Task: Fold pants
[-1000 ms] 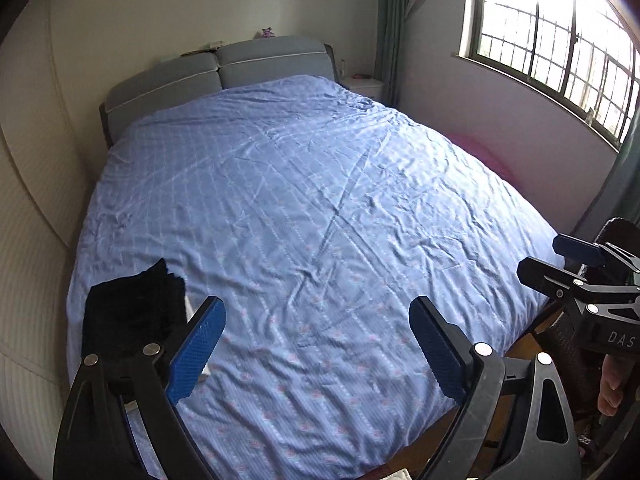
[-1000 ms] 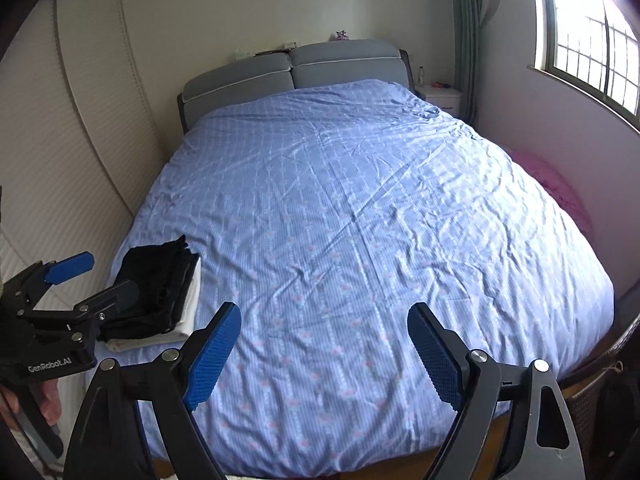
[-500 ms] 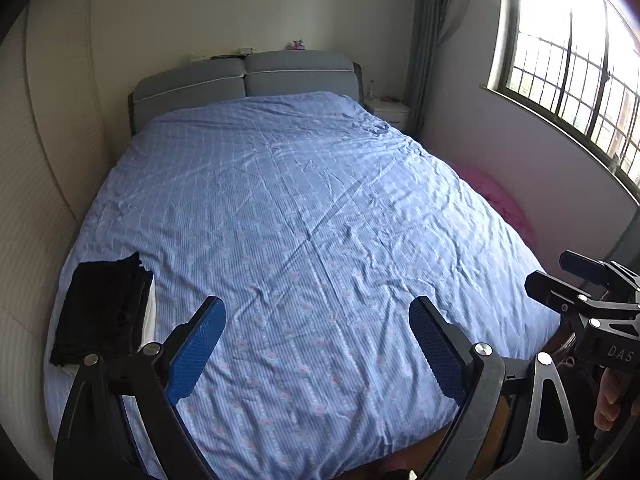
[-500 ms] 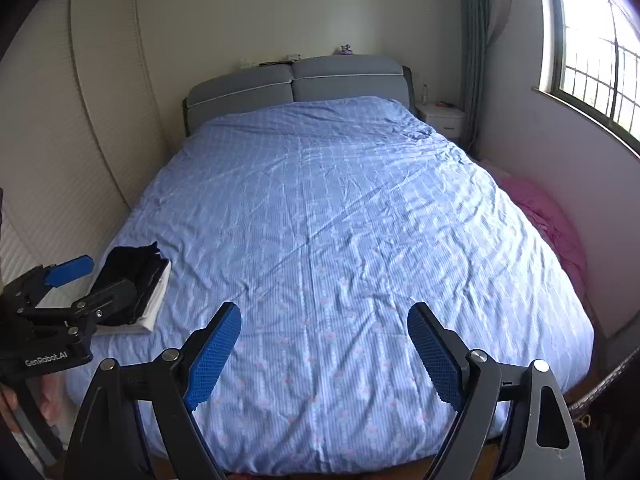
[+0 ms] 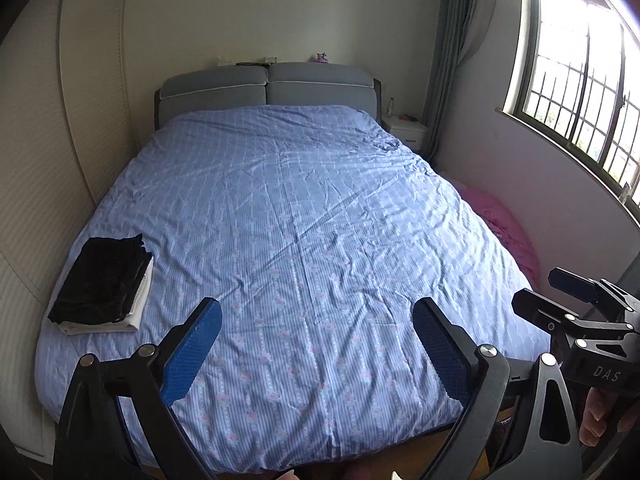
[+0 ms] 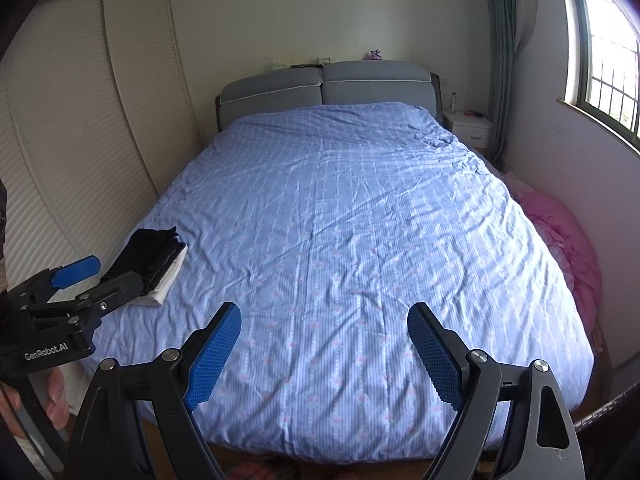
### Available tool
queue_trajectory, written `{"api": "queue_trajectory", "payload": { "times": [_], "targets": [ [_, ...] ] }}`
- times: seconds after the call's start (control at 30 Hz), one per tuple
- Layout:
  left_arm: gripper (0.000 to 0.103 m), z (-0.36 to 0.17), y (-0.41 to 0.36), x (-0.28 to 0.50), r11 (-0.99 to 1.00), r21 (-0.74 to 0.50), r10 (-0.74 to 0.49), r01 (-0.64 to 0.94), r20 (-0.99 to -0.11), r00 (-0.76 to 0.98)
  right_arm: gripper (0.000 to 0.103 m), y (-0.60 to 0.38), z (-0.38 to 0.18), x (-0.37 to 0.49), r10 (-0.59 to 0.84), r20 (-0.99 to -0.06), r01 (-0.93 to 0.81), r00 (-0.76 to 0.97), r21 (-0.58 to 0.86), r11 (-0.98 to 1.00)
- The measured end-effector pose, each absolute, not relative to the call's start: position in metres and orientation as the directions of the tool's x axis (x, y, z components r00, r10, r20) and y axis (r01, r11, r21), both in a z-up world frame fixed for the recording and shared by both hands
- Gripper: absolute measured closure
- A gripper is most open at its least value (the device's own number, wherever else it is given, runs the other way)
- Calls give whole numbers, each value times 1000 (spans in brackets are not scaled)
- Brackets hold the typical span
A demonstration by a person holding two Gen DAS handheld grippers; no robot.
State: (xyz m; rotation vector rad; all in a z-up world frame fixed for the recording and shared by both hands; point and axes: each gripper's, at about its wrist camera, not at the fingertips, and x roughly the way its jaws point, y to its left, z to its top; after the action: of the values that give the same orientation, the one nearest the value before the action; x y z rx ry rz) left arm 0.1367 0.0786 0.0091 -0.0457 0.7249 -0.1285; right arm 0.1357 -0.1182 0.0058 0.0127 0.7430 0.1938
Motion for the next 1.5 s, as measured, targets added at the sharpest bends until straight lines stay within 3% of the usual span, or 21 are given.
{"api": "queue_trajectory", "payload": {
  "times": [0.2,1.5],
  "targets": [
    [0,14,69,123,994,-70,-113,89,-648,753,17,-129,10,121,190,-654,-183,733,79,980],
    [0,25,42,99,995,11,-72,97,-597,799,17,-152,16,102,192,-630,-186,753,76,979]
  ]
}}
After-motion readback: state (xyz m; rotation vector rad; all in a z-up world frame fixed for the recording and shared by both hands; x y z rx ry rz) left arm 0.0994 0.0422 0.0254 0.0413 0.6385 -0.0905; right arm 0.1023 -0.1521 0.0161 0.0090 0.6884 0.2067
